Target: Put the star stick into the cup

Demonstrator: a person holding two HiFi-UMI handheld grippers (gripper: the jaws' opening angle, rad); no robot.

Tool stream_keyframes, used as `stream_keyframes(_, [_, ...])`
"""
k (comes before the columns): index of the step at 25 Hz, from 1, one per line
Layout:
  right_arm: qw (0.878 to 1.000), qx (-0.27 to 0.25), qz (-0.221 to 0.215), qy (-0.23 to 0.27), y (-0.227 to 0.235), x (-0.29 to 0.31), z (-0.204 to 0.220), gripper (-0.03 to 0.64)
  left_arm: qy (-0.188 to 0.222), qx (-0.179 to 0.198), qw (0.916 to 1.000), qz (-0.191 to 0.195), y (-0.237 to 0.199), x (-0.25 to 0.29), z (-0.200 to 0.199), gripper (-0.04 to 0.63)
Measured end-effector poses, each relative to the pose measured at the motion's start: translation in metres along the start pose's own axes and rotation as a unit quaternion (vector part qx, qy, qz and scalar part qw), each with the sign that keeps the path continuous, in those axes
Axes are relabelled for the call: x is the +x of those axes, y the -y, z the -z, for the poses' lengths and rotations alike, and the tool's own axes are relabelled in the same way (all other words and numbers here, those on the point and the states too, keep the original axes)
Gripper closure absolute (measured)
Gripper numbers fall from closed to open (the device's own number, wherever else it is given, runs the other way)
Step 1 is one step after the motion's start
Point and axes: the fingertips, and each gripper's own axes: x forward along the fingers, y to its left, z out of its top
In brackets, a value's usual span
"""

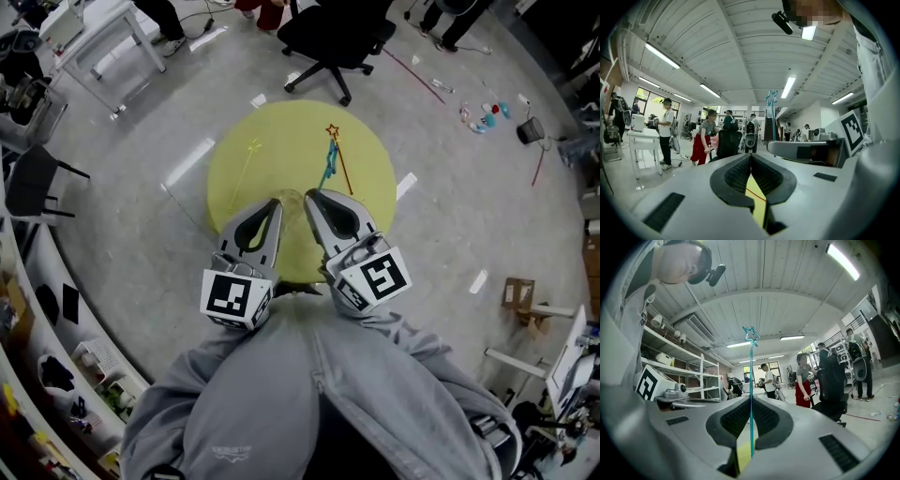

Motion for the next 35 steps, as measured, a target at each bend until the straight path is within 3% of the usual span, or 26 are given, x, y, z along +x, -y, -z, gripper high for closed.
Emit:
stream_keyframes(10, [1.000, 0.011, 0.011, -0.013, 0.025, 0.024, 0.022, 0.577, -0.008, -0.008, 0.9999, 0.009, -0.015, 0.023, 0.016, 0.577])
stream_keyframes(35, [0.998, 0.039, 0.027, -0.035, 0.073, 0.063, 0.120, 0.577, -0.077, -0.025, 0.9965, 0.018, -0.048, 0.062, 0.135, 0.577])
